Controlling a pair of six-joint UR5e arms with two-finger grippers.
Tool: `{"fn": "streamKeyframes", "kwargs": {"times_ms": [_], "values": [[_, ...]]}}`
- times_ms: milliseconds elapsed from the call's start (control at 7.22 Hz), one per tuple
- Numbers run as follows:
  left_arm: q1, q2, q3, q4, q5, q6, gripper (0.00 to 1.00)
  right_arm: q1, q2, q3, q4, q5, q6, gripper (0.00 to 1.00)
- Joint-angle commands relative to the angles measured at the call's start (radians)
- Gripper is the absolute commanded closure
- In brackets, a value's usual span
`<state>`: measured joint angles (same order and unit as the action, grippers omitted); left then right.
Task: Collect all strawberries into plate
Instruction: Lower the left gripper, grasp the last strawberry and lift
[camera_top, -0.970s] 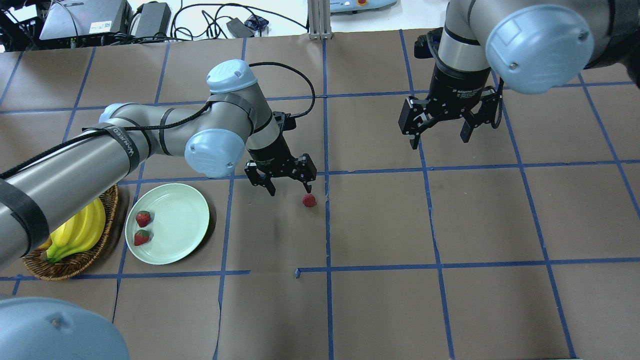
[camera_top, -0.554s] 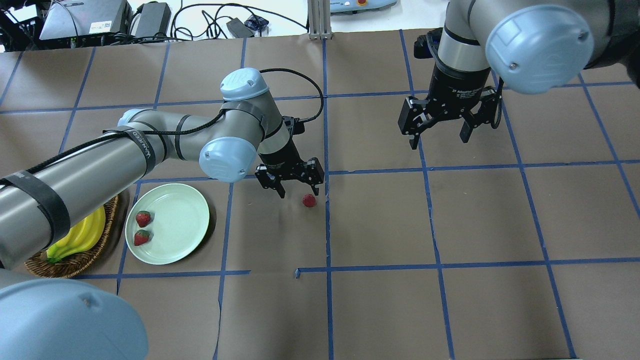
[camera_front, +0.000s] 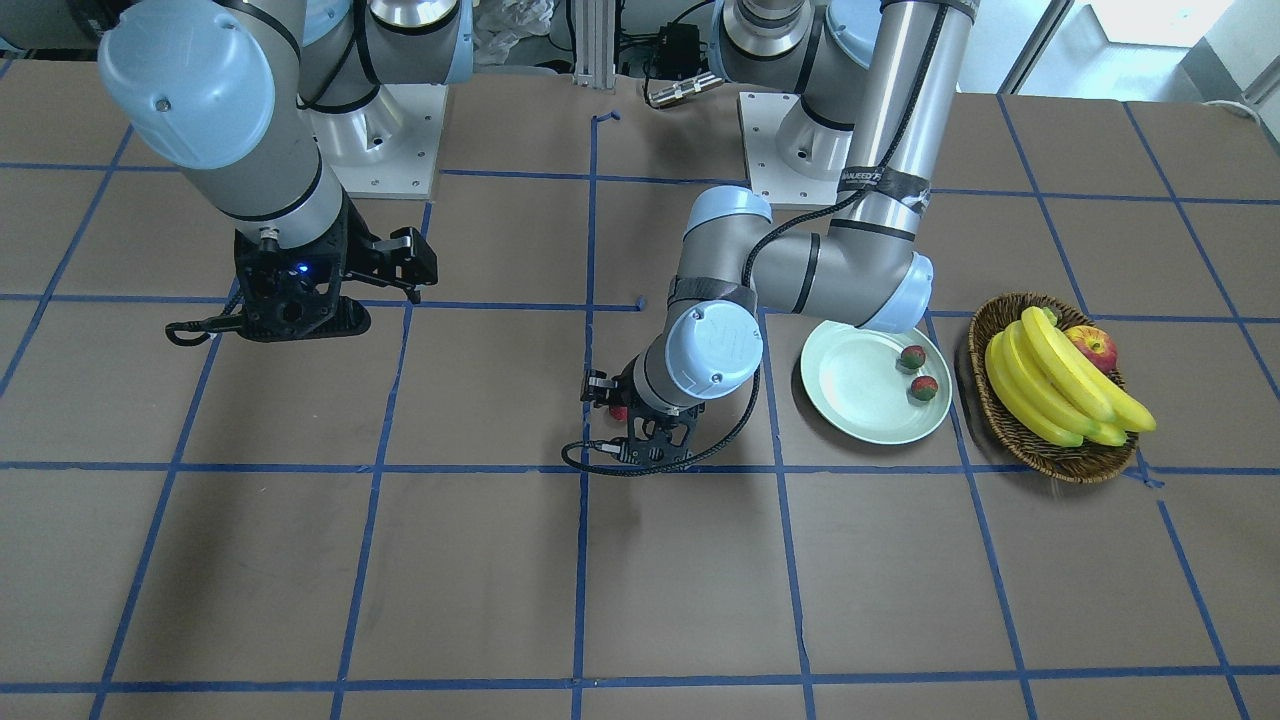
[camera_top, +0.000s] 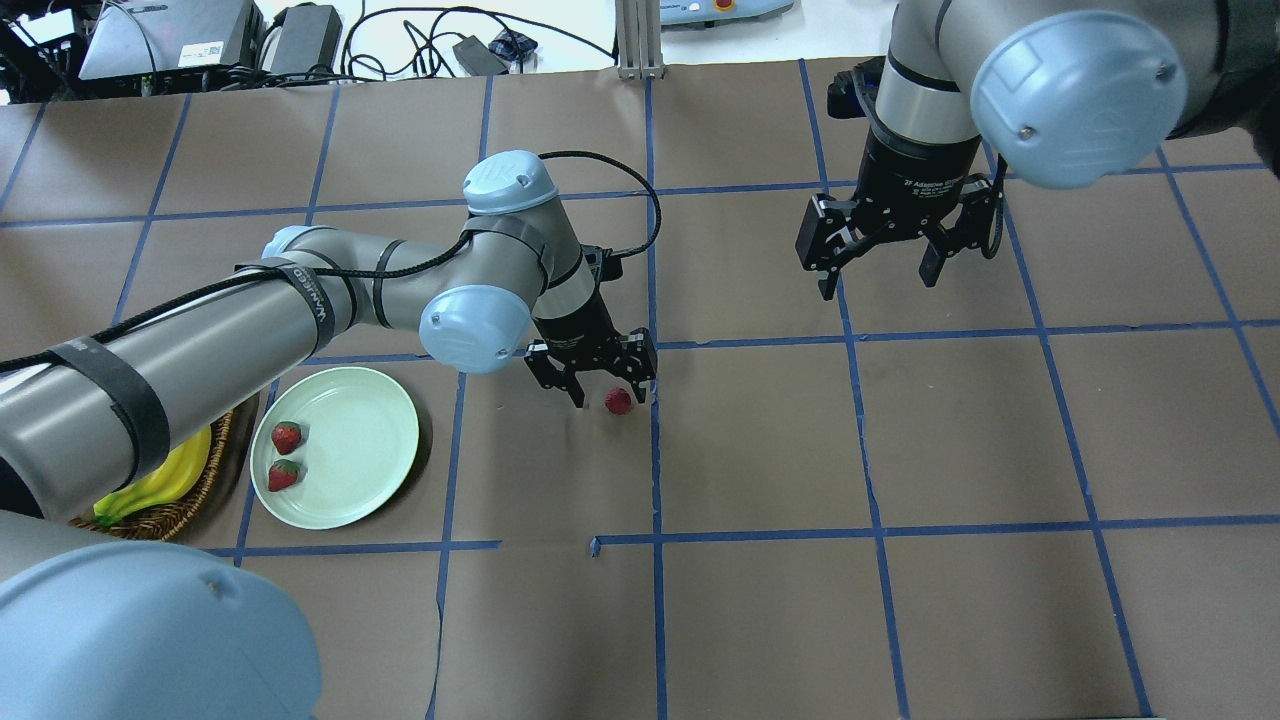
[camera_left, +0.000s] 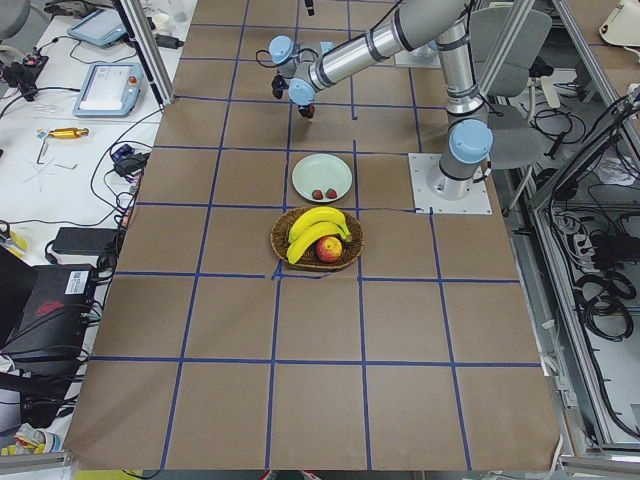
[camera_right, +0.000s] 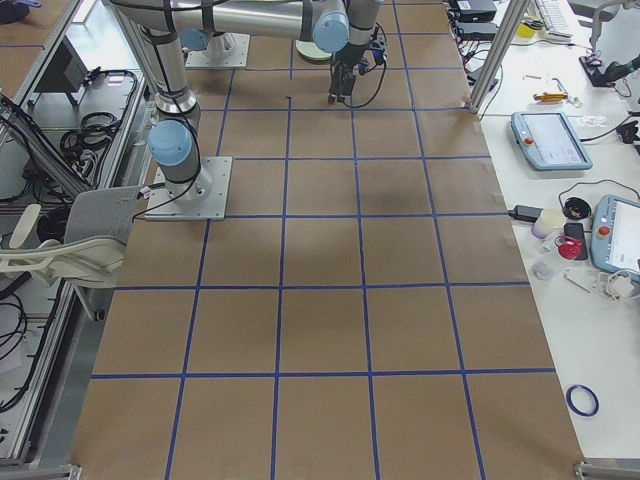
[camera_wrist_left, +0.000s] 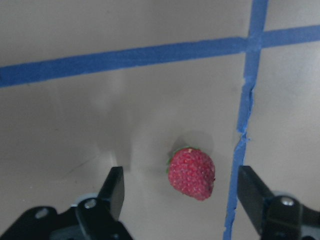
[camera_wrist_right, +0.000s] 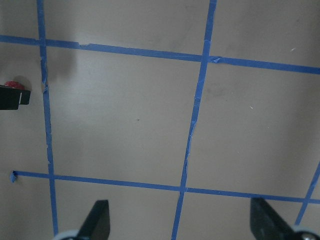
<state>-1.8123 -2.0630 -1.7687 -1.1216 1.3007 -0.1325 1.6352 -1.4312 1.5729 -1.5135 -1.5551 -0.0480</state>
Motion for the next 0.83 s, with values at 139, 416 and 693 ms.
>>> {"fn": "streamKeyframes", "kwargs": {"times_ms": [139, 416, 693], "values": [[-0.002, -0.002, 0.0, -0.001, 0.0, -0.004, 0.52, 0.0, 0.002, 0.001, -0.001, 0.003, 0.0, 0.0], [-0.002, -0.002, 0.0, -0.001, 0.0, -0.004, 0.59, 0.0, 0.008, -0.001, -0.001, 0.003, 0.0, 0.0], [-0.002, 0.0, 0.002, 0.0, 0.0, 0.007, 0.97, 0.0, 0.008, -0.001, -0.001, 0.003, 0.0, 0.0]]}}
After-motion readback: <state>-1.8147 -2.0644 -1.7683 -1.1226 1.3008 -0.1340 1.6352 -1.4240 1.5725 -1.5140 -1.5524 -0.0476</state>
